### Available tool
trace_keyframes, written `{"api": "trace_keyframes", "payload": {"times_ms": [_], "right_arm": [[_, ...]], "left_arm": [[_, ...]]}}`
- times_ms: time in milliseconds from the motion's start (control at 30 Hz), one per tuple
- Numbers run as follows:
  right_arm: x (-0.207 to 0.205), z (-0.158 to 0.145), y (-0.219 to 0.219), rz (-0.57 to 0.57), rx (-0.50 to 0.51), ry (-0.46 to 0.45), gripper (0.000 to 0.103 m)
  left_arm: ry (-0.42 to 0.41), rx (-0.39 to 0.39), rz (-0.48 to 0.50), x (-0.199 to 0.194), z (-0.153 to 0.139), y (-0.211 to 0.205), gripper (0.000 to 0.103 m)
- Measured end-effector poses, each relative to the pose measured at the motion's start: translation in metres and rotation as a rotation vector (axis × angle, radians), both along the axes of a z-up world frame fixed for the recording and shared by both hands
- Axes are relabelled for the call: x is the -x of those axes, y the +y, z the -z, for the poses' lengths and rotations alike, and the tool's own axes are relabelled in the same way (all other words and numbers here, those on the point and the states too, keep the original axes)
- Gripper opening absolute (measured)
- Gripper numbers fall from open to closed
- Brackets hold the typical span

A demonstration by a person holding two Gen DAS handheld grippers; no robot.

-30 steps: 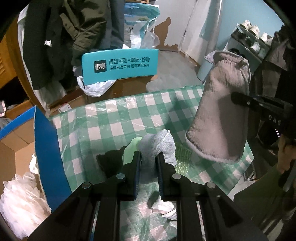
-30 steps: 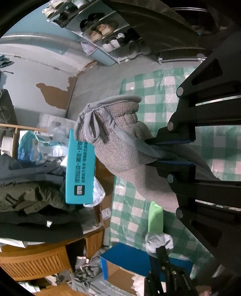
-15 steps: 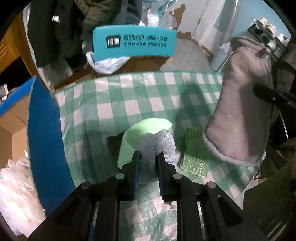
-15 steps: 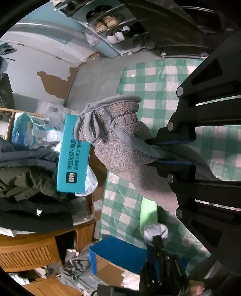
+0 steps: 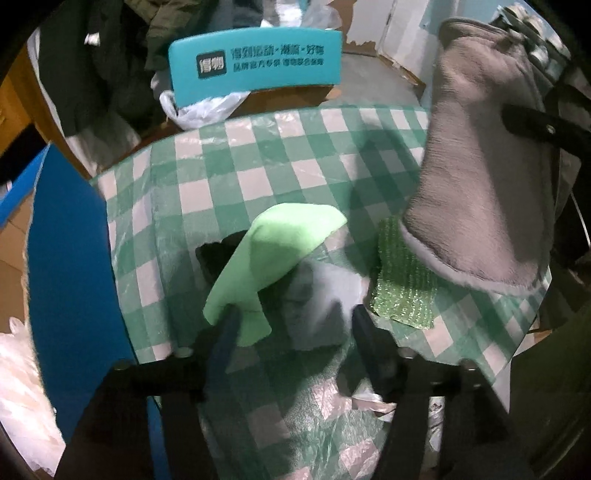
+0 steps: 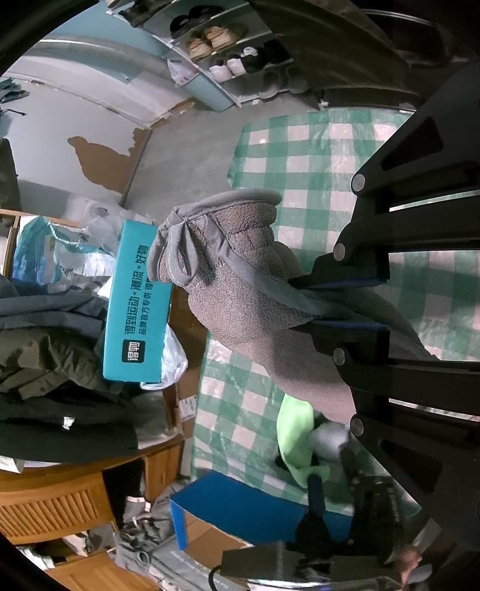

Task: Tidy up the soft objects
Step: 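Carry the grey glove in the right tool and the grey cap in the left tool toward the box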

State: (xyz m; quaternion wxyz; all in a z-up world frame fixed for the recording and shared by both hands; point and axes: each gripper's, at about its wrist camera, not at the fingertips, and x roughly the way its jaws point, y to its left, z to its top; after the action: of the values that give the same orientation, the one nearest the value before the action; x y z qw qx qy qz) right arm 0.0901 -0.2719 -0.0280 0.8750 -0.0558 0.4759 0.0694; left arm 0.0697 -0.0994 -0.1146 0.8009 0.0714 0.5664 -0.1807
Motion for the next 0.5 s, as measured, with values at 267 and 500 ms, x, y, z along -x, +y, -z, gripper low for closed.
{"api": "trace_keyframes", "payload": {"times_ms": [267,500], "right_arm": [[-0.001,0.004,-0.006,0.018,-0.011,0.007,0.012],[-0.001,0.008,-0.013,0.031,-0.009,0.015,0.012]], "left_arm": [[-0.039,-0.008,0.065,0.007,-0.006,-0.018,0.081],[-0.012,0.005,0.083,0.002,0.006,-0.033,0.081]]}}
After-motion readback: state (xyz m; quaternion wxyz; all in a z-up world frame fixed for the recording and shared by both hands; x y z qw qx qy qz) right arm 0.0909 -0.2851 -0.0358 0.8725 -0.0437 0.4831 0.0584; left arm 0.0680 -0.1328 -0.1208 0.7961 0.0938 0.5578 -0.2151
